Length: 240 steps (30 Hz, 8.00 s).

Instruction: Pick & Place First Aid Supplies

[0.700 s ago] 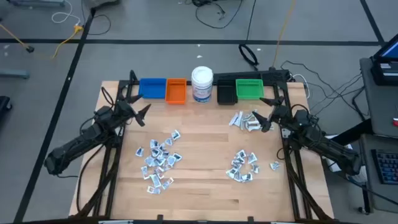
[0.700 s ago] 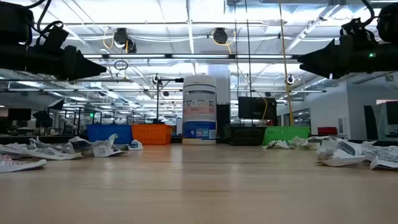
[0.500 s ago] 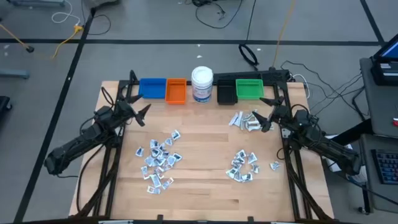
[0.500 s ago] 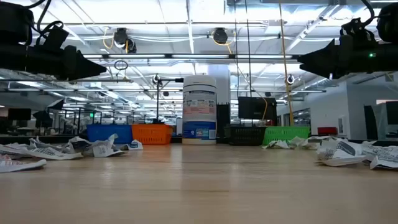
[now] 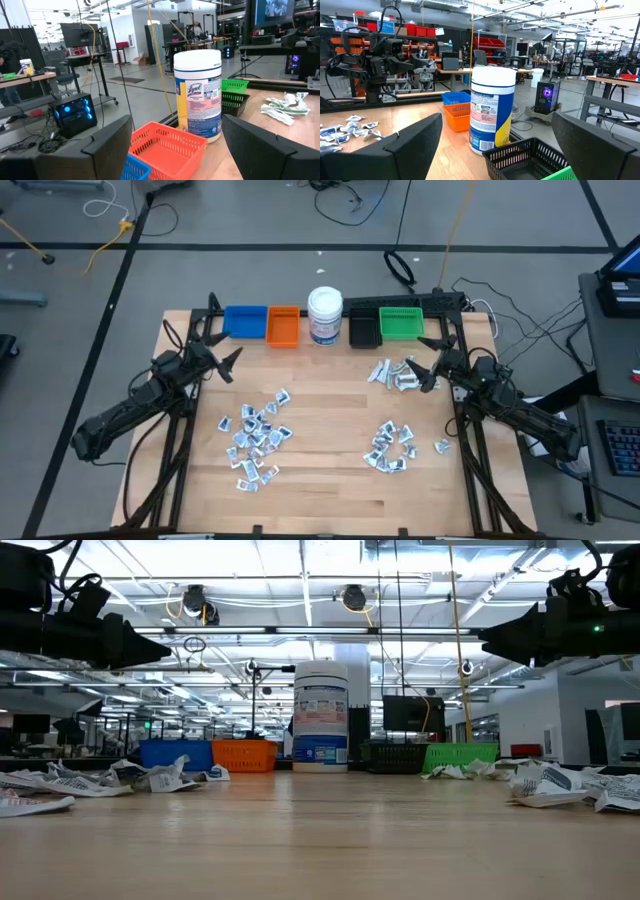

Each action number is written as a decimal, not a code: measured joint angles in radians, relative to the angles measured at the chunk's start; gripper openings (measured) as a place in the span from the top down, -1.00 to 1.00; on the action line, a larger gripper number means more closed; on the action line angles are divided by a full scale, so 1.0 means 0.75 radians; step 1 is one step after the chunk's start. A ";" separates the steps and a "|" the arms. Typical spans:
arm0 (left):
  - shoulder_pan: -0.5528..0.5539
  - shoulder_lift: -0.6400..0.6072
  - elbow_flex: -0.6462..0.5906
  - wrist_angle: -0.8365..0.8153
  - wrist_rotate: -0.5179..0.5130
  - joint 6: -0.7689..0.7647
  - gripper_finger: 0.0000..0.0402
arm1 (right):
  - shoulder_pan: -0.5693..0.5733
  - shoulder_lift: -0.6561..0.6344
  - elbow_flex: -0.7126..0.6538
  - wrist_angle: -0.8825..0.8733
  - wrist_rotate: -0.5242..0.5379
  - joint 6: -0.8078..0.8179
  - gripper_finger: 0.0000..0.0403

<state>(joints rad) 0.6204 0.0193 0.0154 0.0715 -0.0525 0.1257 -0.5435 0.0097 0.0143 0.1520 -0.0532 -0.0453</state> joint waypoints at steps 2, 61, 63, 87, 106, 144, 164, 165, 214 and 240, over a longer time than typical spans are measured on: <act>0.000 0.000 0.000 0.000 0.000 0.000 -0.54 | 0.000 0.000 0.000 0.000 0.000 0.000 -0.83; 0.000 0.000 0.000 0.000 0.000 0.000 -0.54 | 0.000 0.000 0.000 0.002 0.002 0.003 -0.84; 0.000 0.000 0.000 0.000 0.000 0.000 -0.54 | 0.000 0.000 0.000 0.001 0.021 0.002 -0.83; 0.000 0.000 0.000 0.000 0.000 0.000 -0.54 | 0.002 0.429 0.445 -0.281 0.208 0.453 -0.84; 0.000 0.000 0.000 0.000 0.000 0.000 -0.54 | 0.002 1.081 1.351 -1.284 0.202 0.238 -0.84; 0.000 0.000 0.000 0.000 0.000 0.000 -0.54 | 0.002 1.529 1.696 -1.960 0.006 -0.479 -0.84; 0.000 0.000 0.000 -0.001 0.000 0.000 -0.54 | 0.003 1.534 1.149 -1.585 0.075 -0.491 -0.19; 0.000 0.000 0.000 -0.001 0.000 0.000 -0.54 | 0.003 1.534 1.128 -1.558 0.075 -0.490 -0.15; 0.000 0.000 0.000 -0.001 0.000 0.000 -0.54 | 0.003 1.607 0.839 -1.087 0.112 -0.518 0.93; 0.000 0.000 0.000 -0.001 0.000 0.000 -0.54 | 0.003 1.545 1.165 -1.182 0.266 -0.533 0.99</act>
<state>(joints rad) 0.6202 0.0195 0.0154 0.0711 -0.0525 0.1257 -0.5415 1.1687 0.8880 -0.7344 0.1464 -0.4453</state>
